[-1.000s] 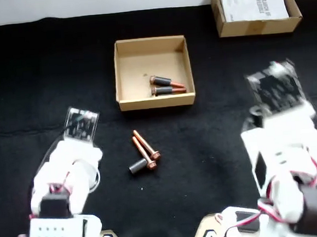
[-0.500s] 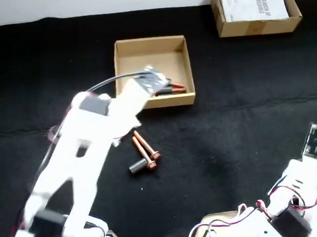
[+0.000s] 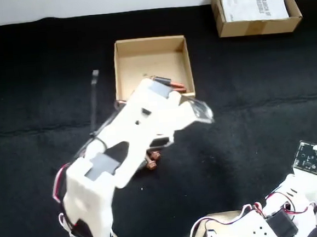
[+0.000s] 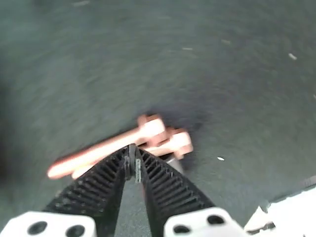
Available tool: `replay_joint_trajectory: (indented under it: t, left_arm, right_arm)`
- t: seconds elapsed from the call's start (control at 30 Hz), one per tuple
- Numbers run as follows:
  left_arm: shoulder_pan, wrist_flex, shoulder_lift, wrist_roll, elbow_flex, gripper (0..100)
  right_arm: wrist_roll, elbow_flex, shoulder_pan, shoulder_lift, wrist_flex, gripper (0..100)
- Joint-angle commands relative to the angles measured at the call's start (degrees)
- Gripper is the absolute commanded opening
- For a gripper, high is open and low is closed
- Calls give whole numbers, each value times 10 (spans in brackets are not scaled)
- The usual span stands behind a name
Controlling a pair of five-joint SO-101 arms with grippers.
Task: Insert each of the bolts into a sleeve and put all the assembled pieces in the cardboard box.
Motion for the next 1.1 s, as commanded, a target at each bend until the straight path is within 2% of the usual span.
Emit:
replay_joint_trajectory:
  t: [0.0, 0.23, 0.5, 0.7, 0.9, 1.07]
  left_arm:
    - [5, 56, 38, -36, -76, 8]
    - [-4, 76, 81, -48, -120, 8]
    - [17, 84, 78, -119, -61, 8]
    - [23, 69, 84, -132, -58, 8]
    - [19, -3, 133, -124, -132, 8]
    - [19, -34, 218, -28, -287, 8]
  right_arm:
    - [9, 4, 6, -14, -22, 8]
    - [5, 6, 2, -12, -22, 8]
    - [4, 14, -15, -14, -23, 8]
    - [6, 50, -12, -14, -83, 8]
    - [6, 53, -15, -14, -83, 8]
    - [7, 53, -15, -14, -82, 8]
